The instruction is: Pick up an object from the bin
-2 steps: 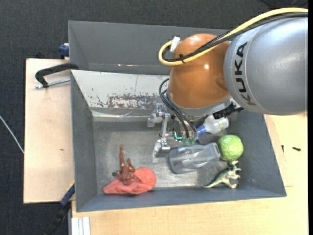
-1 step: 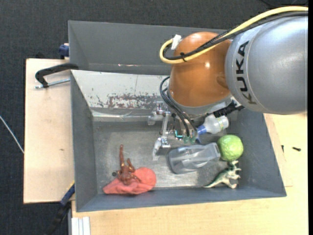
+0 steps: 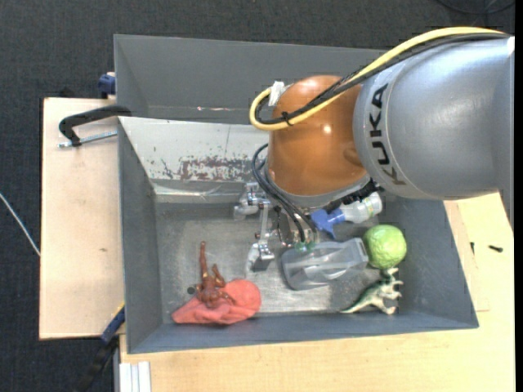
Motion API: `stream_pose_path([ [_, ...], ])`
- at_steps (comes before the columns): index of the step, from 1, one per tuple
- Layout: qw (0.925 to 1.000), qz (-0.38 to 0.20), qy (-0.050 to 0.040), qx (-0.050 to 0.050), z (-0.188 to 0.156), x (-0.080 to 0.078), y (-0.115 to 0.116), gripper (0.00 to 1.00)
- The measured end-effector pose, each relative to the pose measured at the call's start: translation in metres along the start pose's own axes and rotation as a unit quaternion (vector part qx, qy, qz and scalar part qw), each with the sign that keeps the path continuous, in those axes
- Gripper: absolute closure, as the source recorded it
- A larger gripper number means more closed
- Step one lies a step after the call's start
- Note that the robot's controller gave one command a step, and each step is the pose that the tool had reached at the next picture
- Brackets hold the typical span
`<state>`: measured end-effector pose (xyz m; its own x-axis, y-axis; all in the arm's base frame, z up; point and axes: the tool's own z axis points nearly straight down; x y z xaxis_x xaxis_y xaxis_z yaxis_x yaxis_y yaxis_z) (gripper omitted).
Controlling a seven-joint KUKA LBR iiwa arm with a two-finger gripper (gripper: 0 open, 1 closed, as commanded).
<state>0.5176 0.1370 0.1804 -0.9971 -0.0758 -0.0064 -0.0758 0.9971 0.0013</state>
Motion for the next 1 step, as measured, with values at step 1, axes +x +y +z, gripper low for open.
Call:
stream_pose_path([
  [1,0.9963,-0.086,0.0003,0.000,0.0582,0.0115,0.0325,0.00],
])
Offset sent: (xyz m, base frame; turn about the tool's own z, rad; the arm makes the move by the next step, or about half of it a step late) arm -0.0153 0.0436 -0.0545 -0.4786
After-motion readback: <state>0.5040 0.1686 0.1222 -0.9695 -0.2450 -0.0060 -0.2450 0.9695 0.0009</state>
